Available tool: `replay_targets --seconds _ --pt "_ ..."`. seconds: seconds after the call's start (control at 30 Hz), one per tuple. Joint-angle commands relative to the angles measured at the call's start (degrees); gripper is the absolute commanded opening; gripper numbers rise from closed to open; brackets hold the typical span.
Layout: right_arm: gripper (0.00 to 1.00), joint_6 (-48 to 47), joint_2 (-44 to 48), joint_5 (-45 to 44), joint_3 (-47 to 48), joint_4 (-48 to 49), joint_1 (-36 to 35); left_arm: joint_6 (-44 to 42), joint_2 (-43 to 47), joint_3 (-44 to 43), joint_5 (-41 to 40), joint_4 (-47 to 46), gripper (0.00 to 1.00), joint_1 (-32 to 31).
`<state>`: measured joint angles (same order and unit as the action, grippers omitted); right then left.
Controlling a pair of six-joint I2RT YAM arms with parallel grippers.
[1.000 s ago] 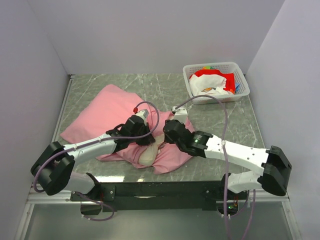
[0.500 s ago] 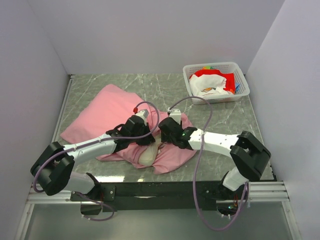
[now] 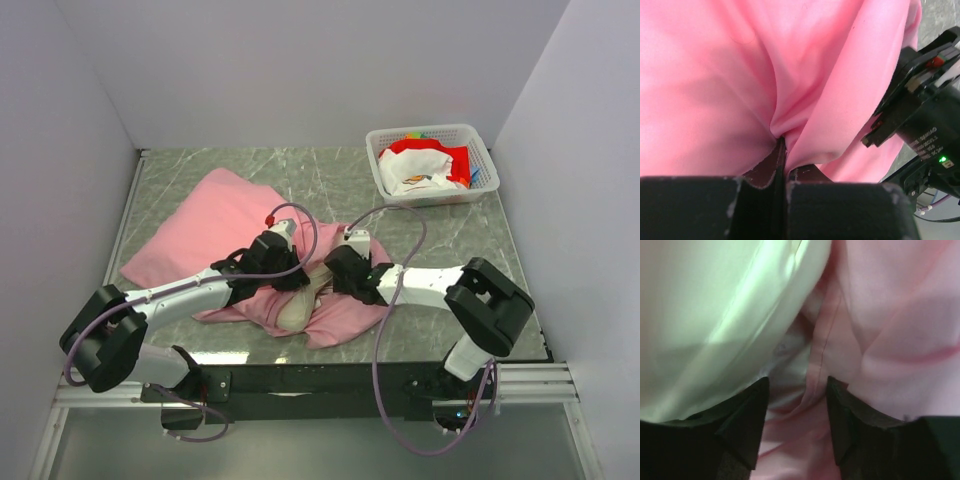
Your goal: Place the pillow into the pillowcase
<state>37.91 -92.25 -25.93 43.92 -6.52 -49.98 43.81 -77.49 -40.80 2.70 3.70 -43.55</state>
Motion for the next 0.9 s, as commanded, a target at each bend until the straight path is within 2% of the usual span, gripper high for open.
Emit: replay_targets --seconds 0.0,0.03,0.07,0.17,0.2,0.37,0.47,0.73,0.87 --pt "0.52 0.59 -2.5 0.36 -0.24 0.99 1.46 0.4 -0.2 0.98 -0.85 2.97 0.01 -0.04" --pt "0.46 0.41 -2.41 0.18 -0.24 0.73 1.63 0.31 -0.11 0.89 -1.03 3.06 0.01 -0.04" --pt "0.28 0.41 -1.19 -0.25 -0.33 0.2 2.07 0.31 -0.11 0.89 -1.29 3.15 0.01 -0.04" --pt "0.06 -0.47 4.67 -1.05 -1.38 -1.64 4.79 -0.21 0.06 0.98 -1.99 4.03 0.01 -0.04" --pt "0.03 -0.9 6.71 -1.31 -1.64 -3.39 5.84 -0.39 0.15 0.98 -2.08 4.73 0.01 -0.04" --pt "0.0 -2.57 21.99 -1.58 -0.6 -8.23 9.63 -1.01 1.29 0.98 -2.52 6.93 0.01 0.04" --pt "0.0 -3.28 26.58 -0.7 2.29 -11.49 9.72 -1.53 1.82 0.89 -2.52 8.51 0.01 -0.13" --pt "0.0 -3.99 28.97 10.54 5.21 -8.52 9.2 -3.12 2.35 -0.15 -1.73 9.65 0.01 -1.18" --pt "0.0 -2.14 27.39 13.37 9.15 -5.6 2.71 -2.42 0.68 -2.27 -2.52 10.36 0.01 -2.68"
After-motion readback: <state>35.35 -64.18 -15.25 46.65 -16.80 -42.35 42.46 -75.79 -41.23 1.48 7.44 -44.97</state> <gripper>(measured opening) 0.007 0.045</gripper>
